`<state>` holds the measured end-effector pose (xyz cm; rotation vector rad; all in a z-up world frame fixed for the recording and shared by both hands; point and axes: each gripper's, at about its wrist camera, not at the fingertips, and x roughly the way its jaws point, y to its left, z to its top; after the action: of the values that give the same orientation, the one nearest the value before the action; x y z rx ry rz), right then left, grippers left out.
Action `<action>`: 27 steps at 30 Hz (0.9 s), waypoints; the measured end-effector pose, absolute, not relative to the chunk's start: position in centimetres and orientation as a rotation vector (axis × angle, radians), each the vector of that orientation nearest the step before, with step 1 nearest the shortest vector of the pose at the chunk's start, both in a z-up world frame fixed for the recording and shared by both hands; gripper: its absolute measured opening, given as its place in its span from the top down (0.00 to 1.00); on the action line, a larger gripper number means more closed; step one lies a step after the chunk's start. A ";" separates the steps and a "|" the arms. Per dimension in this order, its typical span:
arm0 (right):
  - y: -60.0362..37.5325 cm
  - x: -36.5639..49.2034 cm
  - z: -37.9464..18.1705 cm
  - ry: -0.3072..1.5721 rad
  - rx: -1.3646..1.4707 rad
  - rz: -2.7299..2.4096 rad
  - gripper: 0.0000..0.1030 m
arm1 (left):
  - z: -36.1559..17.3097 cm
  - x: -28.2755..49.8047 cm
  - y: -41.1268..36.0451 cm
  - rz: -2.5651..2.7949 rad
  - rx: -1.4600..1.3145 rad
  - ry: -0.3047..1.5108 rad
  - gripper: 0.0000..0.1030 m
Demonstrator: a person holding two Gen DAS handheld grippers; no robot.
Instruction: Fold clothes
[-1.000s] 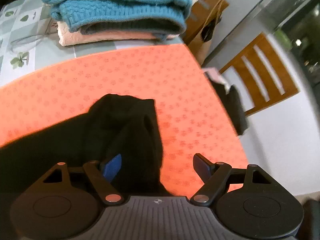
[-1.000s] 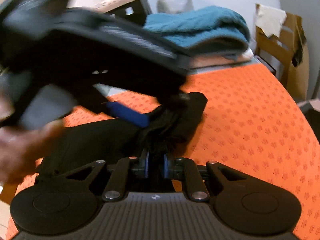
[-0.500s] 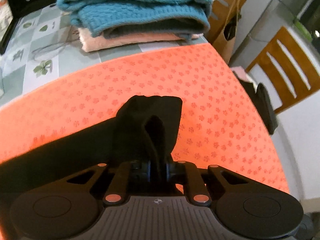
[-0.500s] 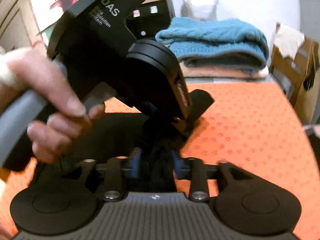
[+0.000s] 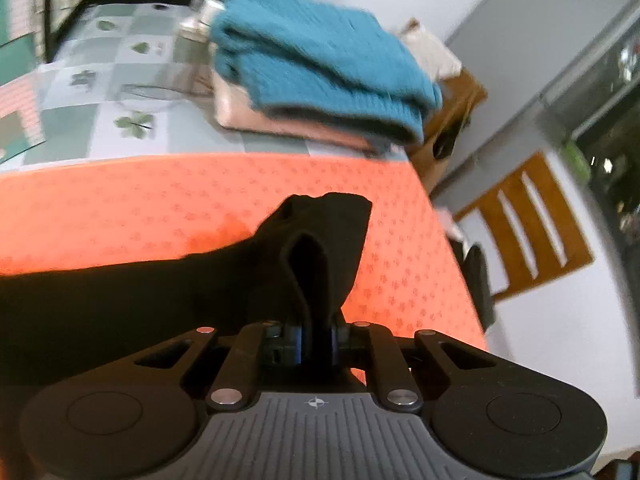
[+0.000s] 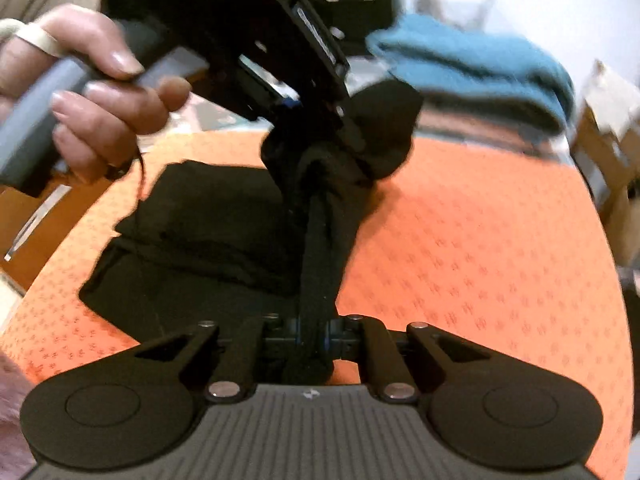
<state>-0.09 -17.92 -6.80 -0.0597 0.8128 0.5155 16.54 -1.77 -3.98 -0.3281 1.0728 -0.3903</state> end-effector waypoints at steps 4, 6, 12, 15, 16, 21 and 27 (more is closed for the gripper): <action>-15.2 -0.2 -4.6 0.773 -0.120 0.590 0.91 | -3.3 15.6 3.4 -0.368 -0.480 1.057 0.86; -13.8 -0.1 -3.9 0.776 -0.131 0.625 0.91 | -3.3 15.2 5.8 -0.356 -0.519 1.046 0.86; -8.5 0.7 -3.1 0.799 -0.189 0.720 0.91 | -4.3 13.7 12.9 -0.313 -0.609 1.015 0.86; -5.6 0.9 -3.5 0.830 -0.231 0.767 0.91 | -5.4 13.0 16.0 -0.310 -0.647 1.001 0.86; -4.5 1.0 -3.6 0.839 -0.249 0.780 0.91 | -5.8 12.9 16.9 -0.309 -0.661 0.994 0.86; 0.4 1.0 -4.1 0.871 -0.348 0.830 0.91 | -8.2 12.3 21.3 -0.309 -0.767 0.964 0.86; 4.5 1.7 -5.3 0.922 -0.420 0.878 0.91 | -11.0 11.6 25.4 -0.311 -0.866 0.974 0.86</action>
<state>1.69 4.54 -5.26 -0.4201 0.9224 0.8784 11.61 25.44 -11.02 -0.8657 0.9739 -0.3114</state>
